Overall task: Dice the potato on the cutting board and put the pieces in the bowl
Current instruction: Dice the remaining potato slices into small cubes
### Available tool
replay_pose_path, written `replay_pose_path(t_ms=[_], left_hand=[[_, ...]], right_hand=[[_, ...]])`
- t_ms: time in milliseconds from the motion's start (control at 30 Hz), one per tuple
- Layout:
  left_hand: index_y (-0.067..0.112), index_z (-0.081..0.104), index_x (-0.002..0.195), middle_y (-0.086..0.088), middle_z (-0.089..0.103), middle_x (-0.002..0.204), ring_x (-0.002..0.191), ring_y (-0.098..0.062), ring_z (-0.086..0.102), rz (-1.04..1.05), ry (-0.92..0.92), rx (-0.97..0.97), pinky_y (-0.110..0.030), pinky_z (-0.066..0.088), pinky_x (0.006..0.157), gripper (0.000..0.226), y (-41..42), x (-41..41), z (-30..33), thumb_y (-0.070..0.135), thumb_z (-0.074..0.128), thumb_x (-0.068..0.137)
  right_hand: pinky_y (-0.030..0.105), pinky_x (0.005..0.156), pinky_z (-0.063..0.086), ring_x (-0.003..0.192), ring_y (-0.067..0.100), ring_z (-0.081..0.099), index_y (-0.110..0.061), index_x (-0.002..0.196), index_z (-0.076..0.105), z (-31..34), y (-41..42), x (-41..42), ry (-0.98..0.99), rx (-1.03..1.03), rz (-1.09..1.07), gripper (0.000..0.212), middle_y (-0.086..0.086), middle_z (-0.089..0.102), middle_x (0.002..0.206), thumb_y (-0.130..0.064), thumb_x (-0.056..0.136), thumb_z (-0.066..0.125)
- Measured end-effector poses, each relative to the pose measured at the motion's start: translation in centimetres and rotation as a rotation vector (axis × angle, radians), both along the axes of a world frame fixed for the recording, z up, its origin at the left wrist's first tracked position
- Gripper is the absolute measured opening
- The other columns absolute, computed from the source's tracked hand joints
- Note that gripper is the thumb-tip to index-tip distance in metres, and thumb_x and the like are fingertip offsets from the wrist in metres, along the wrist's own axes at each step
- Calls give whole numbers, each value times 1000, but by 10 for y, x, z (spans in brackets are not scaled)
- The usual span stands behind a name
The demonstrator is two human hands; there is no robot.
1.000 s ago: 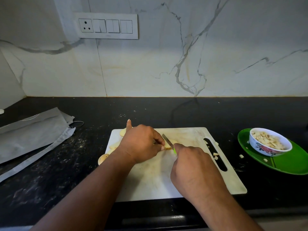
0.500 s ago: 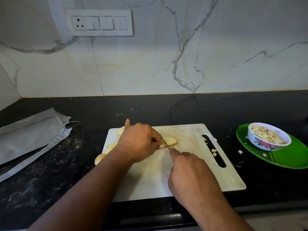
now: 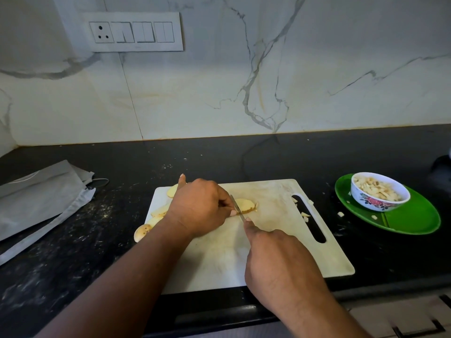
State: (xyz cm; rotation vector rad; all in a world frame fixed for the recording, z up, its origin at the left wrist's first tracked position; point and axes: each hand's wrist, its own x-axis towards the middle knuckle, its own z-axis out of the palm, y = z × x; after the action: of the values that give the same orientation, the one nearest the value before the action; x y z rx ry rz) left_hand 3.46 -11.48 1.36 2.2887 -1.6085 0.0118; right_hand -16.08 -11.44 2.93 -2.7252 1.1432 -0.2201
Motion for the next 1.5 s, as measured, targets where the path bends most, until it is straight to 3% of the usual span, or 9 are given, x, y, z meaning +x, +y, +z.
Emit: replay_pose_path(t_ms=[267,433,567,733,867,1067,1167,1333,1500], left_hand=[[43,79,98,27,73,95,100,-3,63,-5,9,5,-64,3,126,12,-1,0,-2,47,69,96],[43,79,99,27,73,95,102,-3,62,-32,27,24,-64,0,125,13,-1,2,-1,50,69,95],[46,79,102,31,71,100,110,-1,60,-79,36,17,-60,-4,124,15,5,9,1,38,68,98],[49,75,109,36,70,97,104,4,62,-80,131,-22,-59,21,125,22,3,19,-5,36,77,91],[47,70,123,37,72,90,102,10,65,-114,299,-47,-54,35,120,43,-1,17,-7,33,84,85],[33,77,113,24,76,77,92,14,66,-118,353,-138,-32,50,106,34,-9,10,-10,28,89,81],[38,76,114,27,76,94,104,7,64,-104,272,-124,-46,42,115,35,-10,7,-11,41,87,81],[50,56,143,22,58,144,150,-7,29,-166,129,140,-67,-10,122,44,-9,7,-5,51,62,99],[47,73,122,26,73,117,119,0,62,-99,208,12,-61,16,125,44,-10,10,-12,61,79,81]], right_hand=[[22,69,42,80,12,50,-29,157,15,1,8,-14,83,59,8,74,-7,46,85,-26,95,54],[28,89,49,105,18,63,-41,155,7,9,16,-41,187,123,-10,69,0,64,114,-34,99,46],[21,87,50,95,10,64,-55,146,3,26,23,-61,113,85,-52,63,-4,63,97,-48,94,39],[16,52,35,64,9,53,-30,107,51,20,-26,-47,-253,84,-113,15,-8,60,80,-26,93,51],[31,60,43,74,18,53,-20,89,52,3,-79,-5,-301,150,-200,4,-4,57,82,-21,85,51],[34,69,57,73,15,64,-22,77,66,-7,-111,30,-302,296,-222,29,-8,65,74,-48,64,71],[35,74,57,76,11,65,-26,82,68,-9,-116,32,-284,332,-182,40,-13,66,76,-56,57,78],[28,67,53,74,8,66,-28,88,73,-11,-134,34,-227,389,-8,44,-11,69,77,-53,56,87],[36,80,55,84,13,69,-24,100,73,3,-148,41,-87,398,271,33,-6,73,89,-36,72,85]])
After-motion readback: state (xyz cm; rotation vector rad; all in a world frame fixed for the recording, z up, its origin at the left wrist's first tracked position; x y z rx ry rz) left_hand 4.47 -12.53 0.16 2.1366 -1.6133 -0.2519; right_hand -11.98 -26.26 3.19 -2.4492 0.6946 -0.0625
